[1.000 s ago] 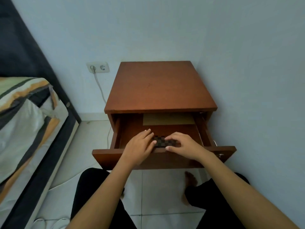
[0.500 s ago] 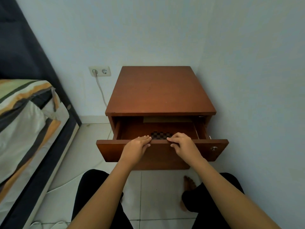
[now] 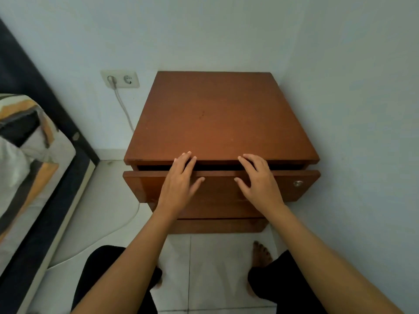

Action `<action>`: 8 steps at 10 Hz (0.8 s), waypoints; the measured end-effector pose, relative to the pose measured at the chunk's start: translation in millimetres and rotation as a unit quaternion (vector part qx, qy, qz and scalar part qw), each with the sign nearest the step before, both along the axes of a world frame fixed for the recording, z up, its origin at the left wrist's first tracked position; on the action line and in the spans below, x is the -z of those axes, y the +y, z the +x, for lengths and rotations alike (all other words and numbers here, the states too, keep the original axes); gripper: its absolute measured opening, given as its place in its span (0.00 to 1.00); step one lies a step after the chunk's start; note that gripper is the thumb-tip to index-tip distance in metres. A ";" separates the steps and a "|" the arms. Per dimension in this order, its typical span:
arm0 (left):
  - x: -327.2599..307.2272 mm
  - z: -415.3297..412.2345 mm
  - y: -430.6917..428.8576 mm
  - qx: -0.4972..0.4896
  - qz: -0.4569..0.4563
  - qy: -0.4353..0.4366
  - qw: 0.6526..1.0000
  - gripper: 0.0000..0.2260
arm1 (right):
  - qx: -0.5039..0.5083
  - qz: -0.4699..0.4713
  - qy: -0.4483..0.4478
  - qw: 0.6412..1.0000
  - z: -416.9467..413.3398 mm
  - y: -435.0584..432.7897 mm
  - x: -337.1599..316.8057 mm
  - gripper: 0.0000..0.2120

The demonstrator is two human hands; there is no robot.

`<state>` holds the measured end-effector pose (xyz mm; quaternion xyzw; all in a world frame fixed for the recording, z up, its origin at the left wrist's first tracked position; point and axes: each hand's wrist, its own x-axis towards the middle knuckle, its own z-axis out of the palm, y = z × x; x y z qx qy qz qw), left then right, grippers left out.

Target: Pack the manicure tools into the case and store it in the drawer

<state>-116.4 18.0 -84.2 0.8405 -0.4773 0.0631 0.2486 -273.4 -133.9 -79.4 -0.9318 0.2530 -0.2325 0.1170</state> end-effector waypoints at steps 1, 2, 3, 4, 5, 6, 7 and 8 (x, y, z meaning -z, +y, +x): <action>2.4 15.1 -9.0 0.004 0.016 -0.052 0.998 0.24 | 0.007 -0.033 -0.006 0.999 8.9 -10.9 3.2 0.22; 0.8 20.1 -16.8 -0.017 0.016 -0.084 0.996 0.21 | 0.041 -0.044 -0.025 0.998 18.3 -13.6 6.1 0.18; 0.4 20.9 -22.0 -0.035 0.015 -0.101 0.994 0.18 | 0.063 -0.042 -0.043 0.996 24.4 -14.0 7.8 0.17; -0.9 18.3 -21.0 -0.040 0.026 -0.095 0.994 0.19 | 0.064 -0.031 -0.030 0.997 23.1 -11.9 5.0 0.16; -7.6 13.2 -15.7 -0.025 0.065 -0.053 0.996 0.24 | 0.051 -0.011 0.000 0.999 17.3 -7.9 -2.8 0.19; -17.2 4.5 -5.5 0.008 0.113 -0.002 0.994 0.30 | 0.030 0.046 0.061 0.997 7.5 0.9 -13.6 0.24; -30.2 -8.0 11.2 0.017 0.156 0.062 0.986 0.33 | 0.019 0.090 0.096 0.991 -7.5 14.6 -22.7 0.26; -35.3 -29.9 37.0 0.016 0.191 0.110 0.975 0.32 | 0.002 0.122 0.188 0.975 -31.4 37.6 -20.2 0.27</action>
